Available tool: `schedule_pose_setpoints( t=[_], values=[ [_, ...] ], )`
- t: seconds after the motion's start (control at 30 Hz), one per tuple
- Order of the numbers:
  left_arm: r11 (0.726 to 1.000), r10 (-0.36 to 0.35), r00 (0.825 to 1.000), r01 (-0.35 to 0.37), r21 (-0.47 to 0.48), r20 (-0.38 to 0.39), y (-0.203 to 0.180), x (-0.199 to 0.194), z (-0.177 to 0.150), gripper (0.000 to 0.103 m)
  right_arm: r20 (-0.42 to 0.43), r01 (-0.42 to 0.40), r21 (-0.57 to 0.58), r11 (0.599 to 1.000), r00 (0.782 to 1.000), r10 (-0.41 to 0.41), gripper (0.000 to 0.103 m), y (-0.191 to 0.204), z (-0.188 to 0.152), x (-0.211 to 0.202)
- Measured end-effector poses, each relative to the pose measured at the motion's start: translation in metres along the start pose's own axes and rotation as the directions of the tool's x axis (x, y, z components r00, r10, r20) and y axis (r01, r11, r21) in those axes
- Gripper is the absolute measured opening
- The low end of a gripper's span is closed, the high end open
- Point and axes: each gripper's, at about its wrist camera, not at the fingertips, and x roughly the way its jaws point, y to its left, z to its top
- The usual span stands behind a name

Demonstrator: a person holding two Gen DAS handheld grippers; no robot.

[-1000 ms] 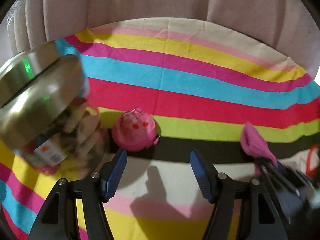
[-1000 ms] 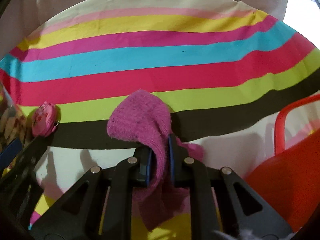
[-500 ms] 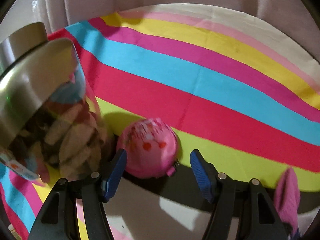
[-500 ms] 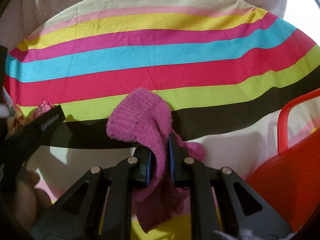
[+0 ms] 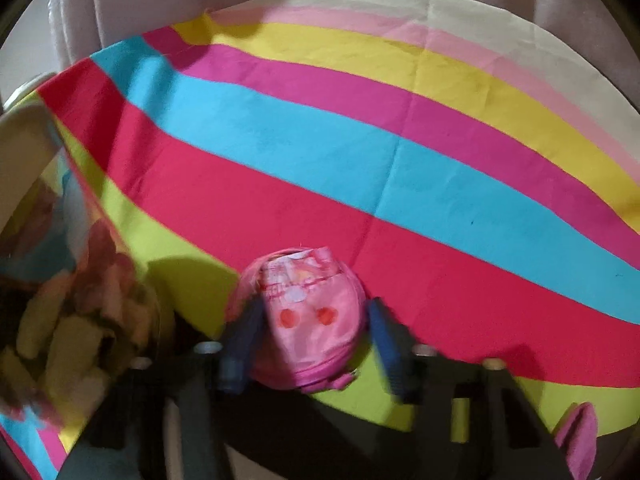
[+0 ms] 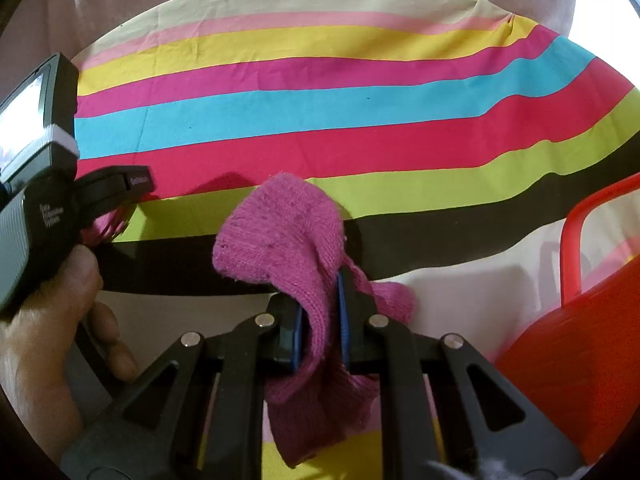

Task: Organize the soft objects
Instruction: 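Grasp the pink round coin purse with the left tool, then carry the coin purse and glove over the white box with both tools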

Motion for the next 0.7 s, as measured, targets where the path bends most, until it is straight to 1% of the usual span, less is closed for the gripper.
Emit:
schedule_pose_setpoints(
  t=[0.13, 0.3, 0.43, 0.53, 0.7],
  values=[
    [0.997, -0.053, 0.998, 0.052, 0.06, 0.016, -0.003, -0.004, -0.001, 0.042, 0.003, -0.009, -0.003, 1.0, 1.0, 0.009, 0.018, 0.0, -0.001, 0.0],
    [0.983, -0.107, 0.994, 0.103, 0.151, 0.019, -0.011, -0.017, -0.016, 0.041, -0.002, -0.038, -0.007, 0.999, 0.999, 0.038, 0.017, -0.003, -0.004, -0.005],
    [0.972, -0.135, 0.991, 0.132, 0.193, 0.005, 0.001, -0.034, -0.031, 0.04, -0.007, -0.062, -0.015, 0.998, 0.998, 0.062, 0.017, -0.004, -0.01, -0.019],
    [0.967, -0.151, 0.988, 0.151, 0.206, -0.017, 0.019, -0.049, -0.043, 0.04, -0.003, -0.074, -0.039, 0.997, 0.997, 0.074, 0.017, -0.004, -0.018, -0.034],
    [0.954, -0.189, 0.982, 0.187, 0.235, -0.013, 0.042, -0.085, -0.064, 0.04, -0.008, -0.11, -0.043, 0.993, 0.994, 0.11, 0.017, -0.006, -0.029, -0.056]
  ],
)
